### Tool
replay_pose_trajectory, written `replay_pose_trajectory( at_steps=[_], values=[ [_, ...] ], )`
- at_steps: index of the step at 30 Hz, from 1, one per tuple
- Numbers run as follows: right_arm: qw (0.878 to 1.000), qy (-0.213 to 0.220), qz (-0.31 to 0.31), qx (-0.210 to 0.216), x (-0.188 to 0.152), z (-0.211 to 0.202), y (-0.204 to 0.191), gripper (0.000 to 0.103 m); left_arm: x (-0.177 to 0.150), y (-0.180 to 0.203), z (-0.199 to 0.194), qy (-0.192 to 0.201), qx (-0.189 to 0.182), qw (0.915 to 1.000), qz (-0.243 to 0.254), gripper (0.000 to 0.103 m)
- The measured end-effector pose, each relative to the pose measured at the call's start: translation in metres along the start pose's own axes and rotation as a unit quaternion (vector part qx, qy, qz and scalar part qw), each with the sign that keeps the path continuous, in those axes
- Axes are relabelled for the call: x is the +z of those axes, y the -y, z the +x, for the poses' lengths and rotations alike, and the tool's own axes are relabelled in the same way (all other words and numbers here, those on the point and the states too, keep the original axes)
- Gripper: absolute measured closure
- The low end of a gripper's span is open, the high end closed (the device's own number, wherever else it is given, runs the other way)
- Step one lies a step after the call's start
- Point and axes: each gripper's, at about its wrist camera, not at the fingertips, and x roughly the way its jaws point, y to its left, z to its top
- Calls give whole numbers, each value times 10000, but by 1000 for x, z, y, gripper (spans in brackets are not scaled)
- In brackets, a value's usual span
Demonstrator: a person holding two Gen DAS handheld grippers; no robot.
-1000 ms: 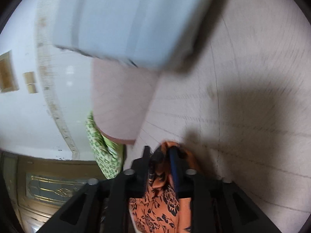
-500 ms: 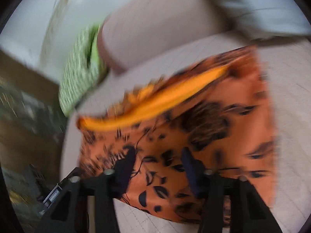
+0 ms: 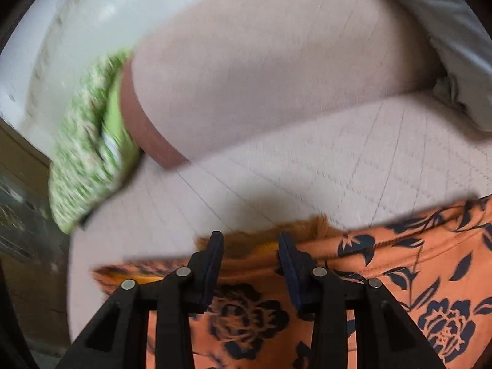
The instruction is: Fold small clothes
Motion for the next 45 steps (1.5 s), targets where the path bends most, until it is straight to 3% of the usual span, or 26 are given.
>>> replay_pose_trajectory(
  at_steps=[2,6,11,16,18,21,24,27,28,33,35,41,45],
  values=[
    [9995,-81,-244,167,-11,-15,-9,62,7,-9,-6,110,383,9991,-158,25],
    [9904,-748,-1032,539,-60,-26,-46,62,5,-29,-9,66,898,9954,-332,25],
    [9806,-1154,-1468,600,-103,8,-98,62,-6,-45,11,-524,1116,9913,-459,25],
    [9817,-1199,-1473,-140,-85,74,-108,65,-2,-52,16,-652,935,9924,-457,25],
    [9858,-956,-1375,-105,-69,88,-103,65,2,-52,24,-688,893,9923,-508,25],
    [9921,-1077,-640,22,-46,103,-101,65,6,-55,27,-728,824,9925,-534,24],
    [9962,-695,-510,70,-34,85,-99,65,8,-56,29,-749,793,9927,-507,24],
    [9967,-530,-415,455,-36,46,-78,65,8,-56,23,-684,812,9929,-542,24],
    [9970,-510,-435,396,-38,36,-69,65,8,-56,19,-660,844,9929,-519,24],
    [9972,-118,-631,-382,-38,-42,7,63,2,-43,9,-501,949,9939,-260,24],
    [9948,-15,-444,-921,-31,-62,49,63,1,-39,12,-559,1057,9927,-161,24],
    [9841,-175,526,-1688,-12,-56,164,63,3,-49,29,-711,1152,9903,-325,14],
    [9856,79,651,-1558,-16,-70,164,62,9,-45,25,-639,1199,9905,-207,14]
  ],
)
